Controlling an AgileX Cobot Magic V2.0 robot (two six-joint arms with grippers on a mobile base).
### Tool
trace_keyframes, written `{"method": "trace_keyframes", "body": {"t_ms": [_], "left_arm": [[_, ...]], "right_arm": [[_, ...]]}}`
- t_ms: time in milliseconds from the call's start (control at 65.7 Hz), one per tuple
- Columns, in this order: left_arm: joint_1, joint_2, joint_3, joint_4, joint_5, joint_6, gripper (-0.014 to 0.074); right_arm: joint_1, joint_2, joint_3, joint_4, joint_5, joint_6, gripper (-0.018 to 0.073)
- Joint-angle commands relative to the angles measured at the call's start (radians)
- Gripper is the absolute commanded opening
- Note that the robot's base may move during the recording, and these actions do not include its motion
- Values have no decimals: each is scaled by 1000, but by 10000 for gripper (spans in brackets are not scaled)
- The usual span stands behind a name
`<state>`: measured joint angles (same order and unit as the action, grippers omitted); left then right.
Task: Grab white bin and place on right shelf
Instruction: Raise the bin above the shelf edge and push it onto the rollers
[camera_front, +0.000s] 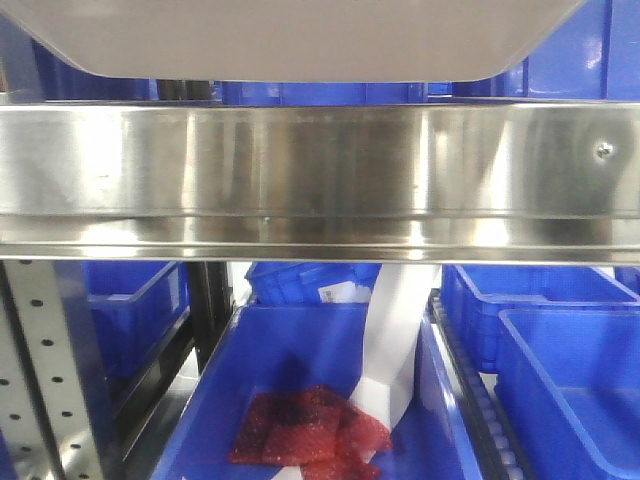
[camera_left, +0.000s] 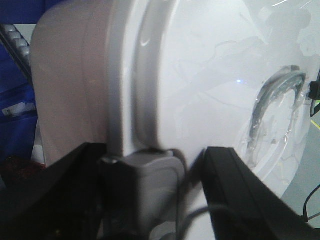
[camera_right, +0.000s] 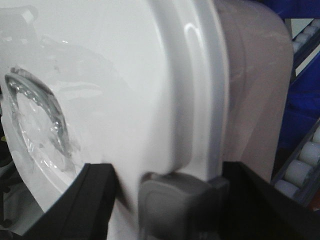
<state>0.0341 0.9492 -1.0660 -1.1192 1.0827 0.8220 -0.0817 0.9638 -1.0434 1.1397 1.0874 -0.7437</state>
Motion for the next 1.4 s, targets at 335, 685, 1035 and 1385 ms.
{"method": "trace_keyframes", "body": {"t_ms": [335,685,1035,1385], "left_arm": [[-34,-18,-36,-226,117,16,248],[-34,-18,-36,-226,117,16,248],[-34,-18,-36,-226,117,16,248],[-34,-18,-36,-231,127,16,248]], "right_arm": [[26,-19,-39,268,179,-3,457],[26,-19,-39,268,179,-3,457],[26,-19,-39,268,179,-3,457],[26,-19,-39,278,192,-2,457]]}}
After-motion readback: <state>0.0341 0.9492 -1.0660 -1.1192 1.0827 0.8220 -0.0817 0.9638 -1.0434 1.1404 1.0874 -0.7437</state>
